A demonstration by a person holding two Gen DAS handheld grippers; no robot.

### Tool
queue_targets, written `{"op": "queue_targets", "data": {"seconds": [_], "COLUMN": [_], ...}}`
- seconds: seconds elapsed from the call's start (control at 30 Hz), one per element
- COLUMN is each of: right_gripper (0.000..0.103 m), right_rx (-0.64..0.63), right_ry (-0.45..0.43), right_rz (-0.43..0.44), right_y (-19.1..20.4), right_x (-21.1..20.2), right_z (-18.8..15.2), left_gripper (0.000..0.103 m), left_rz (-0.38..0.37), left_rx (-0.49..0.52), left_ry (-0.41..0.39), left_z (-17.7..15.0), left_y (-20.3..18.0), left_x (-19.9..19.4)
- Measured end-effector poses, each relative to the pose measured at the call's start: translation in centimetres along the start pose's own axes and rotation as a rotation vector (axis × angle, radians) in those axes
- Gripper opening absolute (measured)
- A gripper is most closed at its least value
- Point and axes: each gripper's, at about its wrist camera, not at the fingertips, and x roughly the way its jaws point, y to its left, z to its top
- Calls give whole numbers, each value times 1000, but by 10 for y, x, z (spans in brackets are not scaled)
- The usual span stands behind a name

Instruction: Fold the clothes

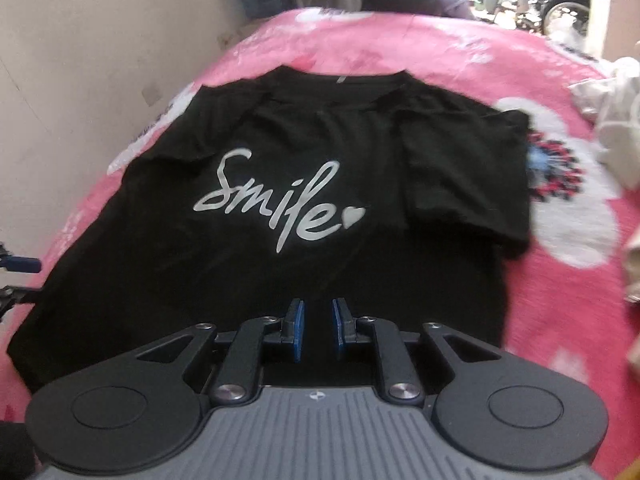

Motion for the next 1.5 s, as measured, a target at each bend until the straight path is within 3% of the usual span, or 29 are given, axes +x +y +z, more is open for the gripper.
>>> {"op": "queue_targets", "data": {"seconds": [0.1,0.23,0.4,0.53,0.63,0.73,0.8,0.93,1.0,1.07,1.13,1.2,1.3,1.5], "right_gripper": [17,17,18,18,18,18,18,18,18,18,18,18,19,23], "right_rx": [-23,-19,-22,-60,-77,-75,-67,-36,-25,38,100,122,165,95], "right_ry": [23,79,310,383,269,160,156,281,323,451,512,500,396,200], "right_rz": [-13,-26,-75,-115,-94,-21,19,59,73,84,73,33,-21,-60], "right_y": [0,3,23,47,69,93,107,117,121,118,108,97,78,66], "right_x": [11,-26,-77,-107,-113,-88,-68,-53,-69,-81,-92,-105,-126,-140], "right_z": [-16,-56,-119,-136,-113,-84,-82,-123,-148,-159,-165,-160,-137,-68], "left_gripper": [52,52,52,52,52,52,52,53,53,53,53,53,53,53], "left_rz": [12,11,18,19,-2,-9,-12,-31,-50,-67,-78,-75,-55,-17], "left_rx": [47,62,33,-35,-74,-57,-46,-53,-52,-19,10,28,5,-85], "left_ry": [13,29,36,14,-1,28,57,130,142,165,193,205,174,52], "left_z": [-8,-24,-44,-56,-55,-52,-57,-84,-99,-108,-113,-113,-101,-40], "left_y": [-1,5,22,39,42,34,30,31,31,30,31,36,53,83], "left_x": [1,-3,-14,-31,-34,-23,-17,-18,-24,-32,-37,-44,-54,-53]}}
